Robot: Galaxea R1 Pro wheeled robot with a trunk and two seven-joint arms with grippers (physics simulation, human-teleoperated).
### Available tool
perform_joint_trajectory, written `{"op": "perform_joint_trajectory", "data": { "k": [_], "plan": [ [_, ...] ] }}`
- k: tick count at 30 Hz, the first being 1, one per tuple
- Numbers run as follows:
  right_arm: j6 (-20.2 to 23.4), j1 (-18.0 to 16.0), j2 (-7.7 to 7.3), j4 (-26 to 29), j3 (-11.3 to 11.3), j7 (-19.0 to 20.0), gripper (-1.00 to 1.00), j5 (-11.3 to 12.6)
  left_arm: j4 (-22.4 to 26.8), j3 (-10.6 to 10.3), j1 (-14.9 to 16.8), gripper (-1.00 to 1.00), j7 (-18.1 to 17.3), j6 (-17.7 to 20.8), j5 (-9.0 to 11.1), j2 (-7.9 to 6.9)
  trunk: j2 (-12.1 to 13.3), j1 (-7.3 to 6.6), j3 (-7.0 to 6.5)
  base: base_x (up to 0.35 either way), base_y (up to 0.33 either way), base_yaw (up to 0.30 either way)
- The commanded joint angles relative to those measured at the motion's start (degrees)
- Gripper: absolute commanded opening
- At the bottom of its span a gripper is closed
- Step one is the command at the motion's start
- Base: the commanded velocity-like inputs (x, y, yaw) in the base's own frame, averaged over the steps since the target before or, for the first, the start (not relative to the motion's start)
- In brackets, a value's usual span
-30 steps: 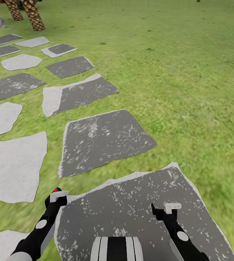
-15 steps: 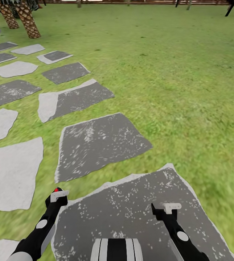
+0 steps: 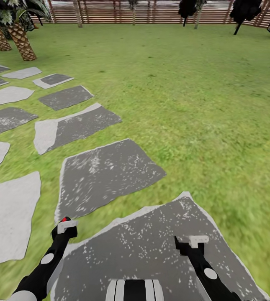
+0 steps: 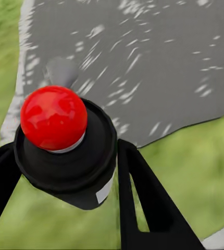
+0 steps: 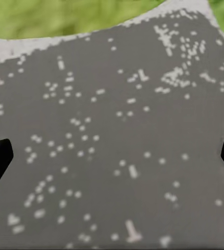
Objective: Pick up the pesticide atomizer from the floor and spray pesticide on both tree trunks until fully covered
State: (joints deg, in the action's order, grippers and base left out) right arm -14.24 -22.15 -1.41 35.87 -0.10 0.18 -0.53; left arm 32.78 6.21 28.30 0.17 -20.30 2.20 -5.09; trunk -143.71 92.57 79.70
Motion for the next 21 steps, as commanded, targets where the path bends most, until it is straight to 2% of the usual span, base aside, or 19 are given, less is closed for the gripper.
{"op": "perform_joint_trajectory", "data": {
  "k": [1, 21],
  "plan": [
    [0.0, 0.0, 0.0, -0.01, 0.0, 0.0, 1.0, 0.0, 0.0, 0.01, 0.0, -1.0, 0.01, 0.0, -0.01, 0.0, 0.02, -0.02, -0.25, 0.0, 0.0, -0.291],
    [0.0, 0.0, -0.02, -0.1, -0.03, 0.01, 1.0, 0.0, -0.02, 0.03, 0.0, -1.0, 0.01, 0.0, -0.01, 0.0, 0.28, -0.54, -5.08, 0.0, 0.0, -0.292]
  ]
}}
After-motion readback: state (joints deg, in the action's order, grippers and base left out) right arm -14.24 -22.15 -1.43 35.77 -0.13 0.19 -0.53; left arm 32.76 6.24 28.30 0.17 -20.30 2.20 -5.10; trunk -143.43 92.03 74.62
